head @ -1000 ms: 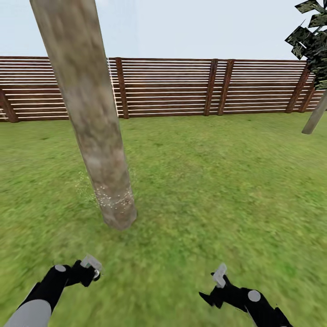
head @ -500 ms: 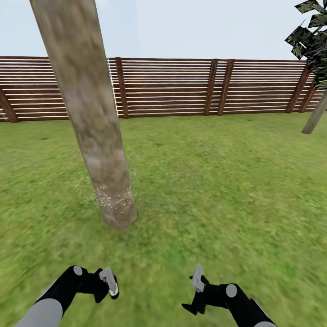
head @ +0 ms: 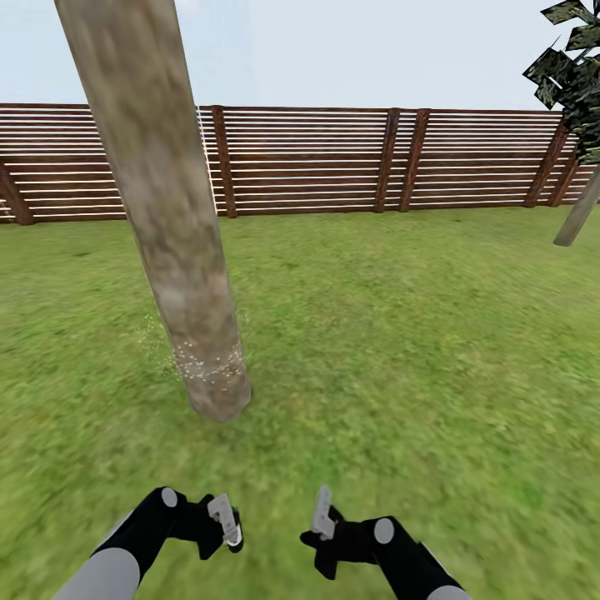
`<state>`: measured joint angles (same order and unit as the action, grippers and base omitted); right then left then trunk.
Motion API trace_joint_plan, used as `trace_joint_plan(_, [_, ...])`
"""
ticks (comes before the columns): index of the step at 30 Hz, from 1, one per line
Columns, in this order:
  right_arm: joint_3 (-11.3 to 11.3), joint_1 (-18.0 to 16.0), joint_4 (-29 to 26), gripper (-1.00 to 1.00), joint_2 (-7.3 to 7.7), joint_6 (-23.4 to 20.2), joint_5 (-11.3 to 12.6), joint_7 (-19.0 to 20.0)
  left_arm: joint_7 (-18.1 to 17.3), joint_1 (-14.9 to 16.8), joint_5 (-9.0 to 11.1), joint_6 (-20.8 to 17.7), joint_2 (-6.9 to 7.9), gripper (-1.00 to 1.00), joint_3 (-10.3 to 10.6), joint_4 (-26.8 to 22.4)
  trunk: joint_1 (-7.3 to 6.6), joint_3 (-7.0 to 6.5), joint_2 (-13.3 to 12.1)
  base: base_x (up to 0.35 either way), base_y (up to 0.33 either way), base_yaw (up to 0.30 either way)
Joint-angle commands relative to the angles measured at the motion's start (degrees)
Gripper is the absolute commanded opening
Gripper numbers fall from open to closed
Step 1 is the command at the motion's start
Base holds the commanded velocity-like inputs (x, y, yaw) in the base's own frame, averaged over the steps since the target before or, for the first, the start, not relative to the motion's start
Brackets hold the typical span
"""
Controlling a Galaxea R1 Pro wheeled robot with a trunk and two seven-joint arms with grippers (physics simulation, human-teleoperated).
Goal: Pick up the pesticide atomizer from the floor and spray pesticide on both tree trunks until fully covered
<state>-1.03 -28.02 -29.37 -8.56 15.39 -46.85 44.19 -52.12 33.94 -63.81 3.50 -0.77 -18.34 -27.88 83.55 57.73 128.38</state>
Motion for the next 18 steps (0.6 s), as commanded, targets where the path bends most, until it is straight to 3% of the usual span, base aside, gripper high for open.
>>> trace_joint_plan(1, [-0.1, 0.0, -0.1, -1.00, -0.21, 0.3, -0.4, 0.1, -0.3, 0.0, -0.6, 0.5, -0.20, -1.00, -0.4, -0.1, -0.01, 0.05, 0.0, 0.000, 0.000, 0.000])
trace_joint_plan(4, [0.0, 0.0, -0.1, -1.00, -0.80, 0.3, -0.4, 0.1, -0.3, 0.0, -0.7, 0.7, -0.78, -1.00, -0.3, 0.5, -0.01, 0.05, 0.0, 0.000, 0.000, 0.000])
trace_joint_plan(9, [0.0, -0.3, -0.2, -1.00, -1.09, 0.3, -0.4, 0.1, -0.3, 0.0, -0.8, 4.5, -1.03, -1.00, -0.3, 3.4, -0.01, 0.05, 0.0, 0.000, 0.000, 0.000])
trace_joint_plan(16, [0.0, -0.5, -0.2, -1.00, -1.19, 0.3, -0.4, 0.1, -0.3, 0.0, -0.8, 5.4, -1.97, -1.00, -0.2, 4.3, -0.01, 0.05, 0.0, 0.000, 0.000, 0.000])
trace_joint_plan(18, [0.0, -0.5, -0.2, -1.00, -1.19, 0.3, -0.4, 0.1, -0.3, 0.0, -0.8, 5.2, -2.54, -1.00, 1.7, 4.3, -0.01, 0.05, 0.0, 0.000, 0.000, 0.000])
